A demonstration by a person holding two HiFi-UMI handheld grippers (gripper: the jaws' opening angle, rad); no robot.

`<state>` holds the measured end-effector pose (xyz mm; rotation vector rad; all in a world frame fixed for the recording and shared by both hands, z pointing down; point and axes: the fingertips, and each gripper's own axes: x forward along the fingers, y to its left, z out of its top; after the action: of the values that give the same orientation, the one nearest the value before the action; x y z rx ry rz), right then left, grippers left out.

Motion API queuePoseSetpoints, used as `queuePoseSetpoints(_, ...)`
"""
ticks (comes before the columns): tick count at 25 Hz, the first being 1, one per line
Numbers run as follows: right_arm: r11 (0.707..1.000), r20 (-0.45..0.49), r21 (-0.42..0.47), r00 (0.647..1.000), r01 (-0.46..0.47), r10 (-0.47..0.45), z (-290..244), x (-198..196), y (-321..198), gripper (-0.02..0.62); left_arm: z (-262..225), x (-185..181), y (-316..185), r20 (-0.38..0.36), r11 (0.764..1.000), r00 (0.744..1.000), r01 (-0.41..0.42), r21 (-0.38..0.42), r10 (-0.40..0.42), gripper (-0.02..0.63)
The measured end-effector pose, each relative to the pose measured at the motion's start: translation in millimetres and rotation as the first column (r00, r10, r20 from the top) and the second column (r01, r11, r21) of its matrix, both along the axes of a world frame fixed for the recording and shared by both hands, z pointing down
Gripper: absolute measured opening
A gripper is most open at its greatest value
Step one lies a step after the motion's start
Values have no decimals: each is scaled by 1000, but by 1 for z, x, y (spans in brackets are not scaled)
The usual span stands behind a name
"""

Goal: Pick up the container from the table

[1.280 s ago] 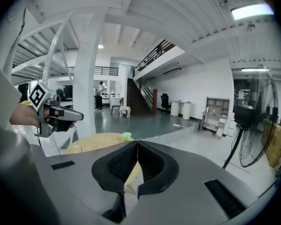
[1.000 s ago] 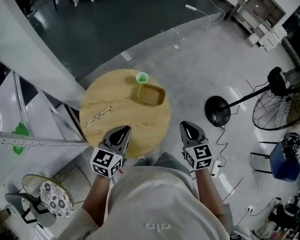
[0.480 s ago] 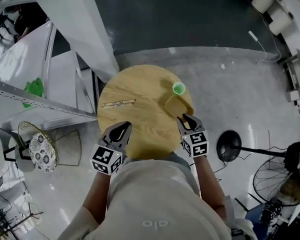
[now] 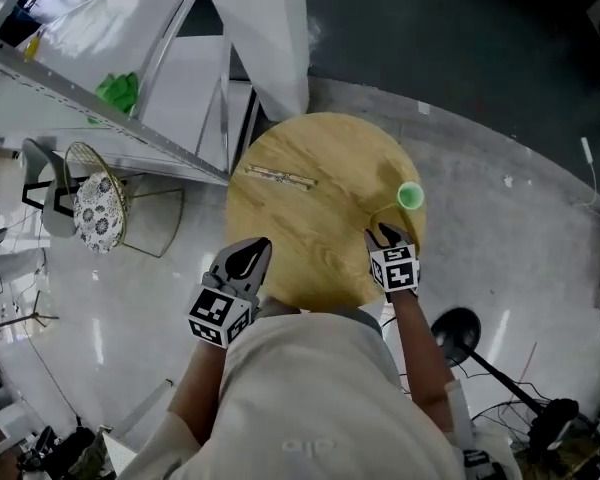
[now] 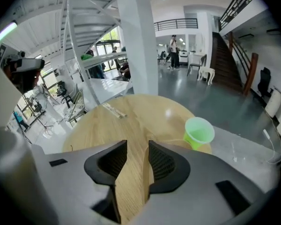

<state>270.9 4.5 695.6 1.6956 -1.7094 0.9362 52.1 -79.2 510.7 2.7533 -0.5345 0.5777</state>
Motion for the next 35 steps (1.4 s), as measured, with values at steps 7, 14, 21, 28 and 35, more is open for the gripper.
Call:
queuePoseSetpoints(7, 988, -4, -131, 997, 77, -78, 54, -8, -18, 170, 9, -57, 3, 34, 981, 981, 194, -17, -193, 17)
queuePoseSetpoints(14, 977, -28, -201, 996, 75, -82, 76, -9, -14, 84, 9, -101, 16, 40, 953, 953, 300, -26, -299, 17)
queuePoseSetpoints(21, 975, -65, -202, 992, 96, -112, 70, -29, -28, 49, 6, -132, 14, 18, 933, 933, 359, -14, -359, 17)
queuePoseSetpoints(28, 982, -58, -99, 984, 159, -166, 30, -71, -67, 43, -6, -150, -4, -20, 918, 919, 395, 25, -395, 17)
queuePoseSetpoints(35, 972, -58, 60, 972, 229, -226, -41, -110, -105, 43, -24, -160, -20, -66, 906, 908, 417, 69, -413, 17)
